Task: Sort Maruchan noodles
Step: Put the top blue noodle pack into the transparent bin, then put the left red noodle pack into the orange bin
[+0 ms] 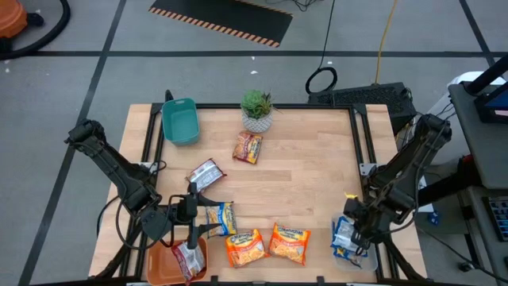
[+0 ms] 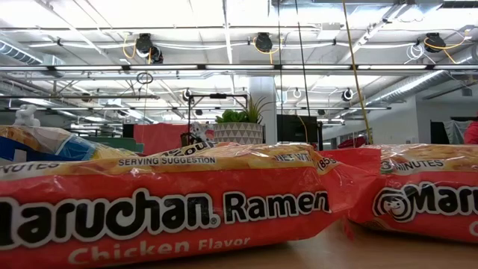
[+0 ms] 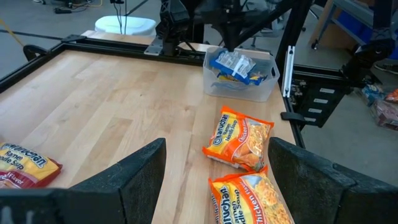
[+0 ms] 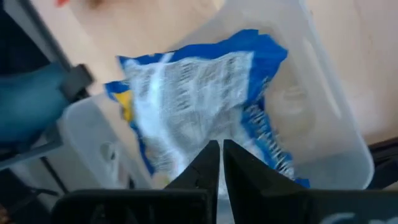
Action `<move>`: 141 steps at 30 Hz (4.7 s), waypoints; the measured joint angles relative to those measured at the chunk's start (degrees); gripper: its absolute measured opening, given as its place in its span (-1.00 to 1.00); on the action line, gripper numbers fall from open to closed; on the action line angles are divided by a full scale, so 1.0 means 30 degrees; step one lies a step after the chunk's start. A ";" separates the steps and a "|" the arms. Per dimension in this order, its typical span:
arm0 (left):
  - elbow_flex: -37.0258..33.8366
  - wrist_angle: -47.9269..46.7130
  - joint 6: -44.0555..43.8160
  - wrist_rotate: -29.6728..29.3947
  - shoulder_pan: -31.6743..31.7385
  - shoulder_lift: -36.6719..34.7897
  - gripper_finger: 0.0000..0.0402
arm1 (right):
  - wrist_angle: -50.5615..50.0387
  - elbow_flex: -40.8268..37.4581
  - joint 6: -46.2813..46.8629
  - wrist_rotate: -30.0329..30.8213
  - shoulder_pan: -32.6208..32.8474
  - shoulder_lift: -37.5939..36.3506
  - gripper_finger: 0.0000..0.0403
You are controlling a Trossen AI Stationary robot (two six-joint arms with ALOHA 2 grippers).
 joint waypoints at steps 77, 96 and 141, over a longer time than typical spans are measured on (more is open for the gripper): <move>0.0000 -0.1872 0.0319 0.0682 0.0000 0.0044 0.42 | 1.5778 -0.0931 -1.2766 0.4717 -0.6349 0.6353 0.05; 0.0000 -0.2309 -0.1972 0.4697 -0.0749 0.0044 0.42 | 1.2750 -0.0931 -1.3277 0.6000 -0.5172 0.6353 0.05; 0.0000 -1.4511 -1.2466 0.4262 -0.3859 0.1466 0.42 | 2.0367 -0.0859 -1.8476 0.8350 -0.6929 0.6353 0.05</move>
